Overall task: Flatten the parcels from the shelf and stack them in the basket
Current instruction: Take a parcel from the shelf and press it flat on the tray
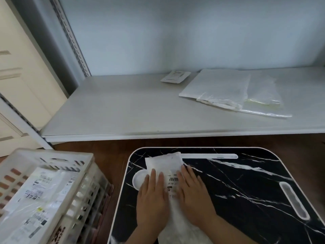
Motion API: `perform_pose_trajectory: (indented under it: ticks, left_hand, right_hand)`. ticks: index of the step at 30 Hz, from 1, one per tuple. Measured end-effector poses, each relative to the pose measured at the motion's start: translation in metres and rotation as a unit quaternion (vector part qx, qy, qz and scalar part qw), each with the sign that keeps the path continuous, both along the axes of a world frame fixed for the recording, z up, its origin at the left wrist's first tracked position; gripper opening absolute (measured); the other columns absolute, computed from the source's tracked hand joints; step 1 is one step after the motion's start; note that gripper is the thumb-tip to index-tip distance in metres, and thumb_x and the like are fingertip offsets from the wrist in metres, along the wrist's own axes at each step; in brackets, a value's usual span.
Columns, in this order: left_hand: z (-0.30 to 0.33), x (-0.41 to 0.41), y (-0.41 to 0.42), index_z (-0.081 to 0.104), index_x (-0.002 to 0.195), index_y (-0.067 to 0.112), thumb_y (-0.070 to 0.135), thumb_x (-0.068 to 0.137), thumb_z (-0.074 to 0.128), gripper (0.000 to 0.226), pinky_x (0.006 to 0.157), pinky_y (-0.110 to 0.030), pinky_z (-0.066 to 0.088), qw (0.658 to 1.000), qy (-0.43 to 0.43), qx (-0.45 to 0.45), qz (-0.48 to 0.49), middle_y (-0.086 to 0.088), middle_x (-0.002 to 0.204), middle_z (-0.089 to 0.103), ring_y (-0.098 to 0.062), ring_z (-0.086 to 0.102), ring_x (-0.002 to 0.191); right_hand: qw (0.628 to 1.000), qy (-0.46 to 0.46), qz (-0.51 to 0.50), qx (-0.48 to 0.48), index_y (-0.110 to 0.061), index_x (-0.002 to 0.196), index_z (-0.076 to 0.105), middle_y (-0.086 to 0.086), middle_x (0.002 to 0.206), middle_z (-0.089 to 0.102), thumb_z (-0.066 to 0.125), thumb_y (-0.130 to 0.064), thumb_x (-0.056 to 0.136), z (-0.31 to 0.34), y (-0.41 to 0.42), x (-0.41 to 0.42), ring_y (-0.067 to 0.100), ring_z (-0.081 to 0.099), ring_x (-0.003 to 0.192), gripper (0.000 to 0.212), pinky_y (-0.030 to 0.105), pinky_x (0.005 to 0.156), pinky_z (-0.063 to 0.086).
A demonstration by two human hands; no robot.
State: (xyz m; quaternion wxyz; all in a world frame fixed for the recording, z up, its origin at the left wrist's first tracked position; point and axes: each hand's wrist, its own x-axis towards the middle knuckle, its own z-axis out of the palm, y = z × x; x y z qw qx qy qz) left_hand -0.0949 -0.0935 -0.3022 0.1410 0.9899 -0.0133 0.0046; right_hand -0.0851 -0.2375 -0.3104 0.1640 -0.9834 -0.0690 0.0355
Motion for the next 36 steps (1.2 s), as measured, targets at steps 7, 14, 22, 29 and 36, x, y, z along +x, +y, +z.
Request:
perform_pose_trajectory:
  ticks: [7, 14, 22, 29, 36]
  left_hand:
    - [-0.043, 0.018, -0.002, 0.040, 0.144, 0.010, 0.034, 0.097, 0.026, 0.055, 0.111, -0.045, 0.016, 0.997, -0.019, 0.036, -0.069, -0.009, 0.153, 0.033, -0.025, 0.015, 0.146]
    - [-0.063, 0.025, -0.001, 0.026, 0.151, 0.014, 0.035, 0.095, 0.028, 0.059, 0.111, -0.048, 0.017, 0.994, -0.028, 0.051, -0.095, -0.009, 0.159, 0.018, -0.028, 0.015, 0.147]
    - [-0.047, 0.043, 0.002, 0.050, 0.138, 0.016, 0.040, 0.101, 0.012, 0.058, 0.107, -0.047, 0.022, 0.993, -0.016, 0.065, -0.094, -0.011, 0.146, 0.045, -0.032, 0.040, 0.137]
    - [-0.062, 0.067, 0.006, 0.029, 0.150, 0.017, 0.041, 0.102, 0.005, 0.059, 0.113, -0.046, 0.014, 0.995, -0.027, 0.063, -0.077, -0.010, 0.158, 0.022, -0.027, 0.011, 0.147]
    - [-0.066, 0.071, 0.005, 0.032, 0.149, 0.017, 0.041, 0.101, 0.005, 0.060, 0.113, -0.047, 0.013, 0.995, -0.027, 0.043, -0.081, -0.010, 0.158, 0.023, -0.030, 0.015, 0.147]
  right_hand:
    - [0.994, -0.067, 0.042, -0.073, -0.010, 0.147, 0.032, 0.008, 0.156, 0.030, 0.008, -0.037, 0.103, -0.033, 0.009, 0.005, 0.029, 0.021, 0.146, 0.057, 0.052, 0.108, 0.022]
    - [0.990, -0.062, 0.058, -0.112, -0.008, 0.147, 0.035, 0.010, 0.157, 0.027, 0.030, -0.036, 0.096, -0.051, 0.011, 0.009, 0.030, 0.020, 0.146, 0.058, 0.053, 0.110, 0.020]
    - [0.987, -0.097, 0.076, -0.101, -0.015, 0.124, 0.064, 0.006, 0.131, 0.060, 0.031, -0.035, 0.095, -0.030, 0.008, 0.039, 0.024, 0.049, 0.126, 0.048, 0.043, 0.106, 0.027]
    - [0.987, -0.081, 0.084, -0.111, -0.009, 0.141, 0.045, 0.010, 0.153, 0.036, 0.000, -0.036, 0.102, -0.048, 0.013, 0.076, 0.027, 0.024, 0.144, 0.065, 0.050, 0.106, 0.022]
    - [0.987, -0.074, 0.088, -0.113, -0.012, 0.141, 0.046, 0.007, 0.152, 0.039, 0.001, -0.038, 0.102, -0.060, 0.012, 0.081, 0.027, 0.032, 0.141, 0.064, 0.051, 0.106, 0.022]
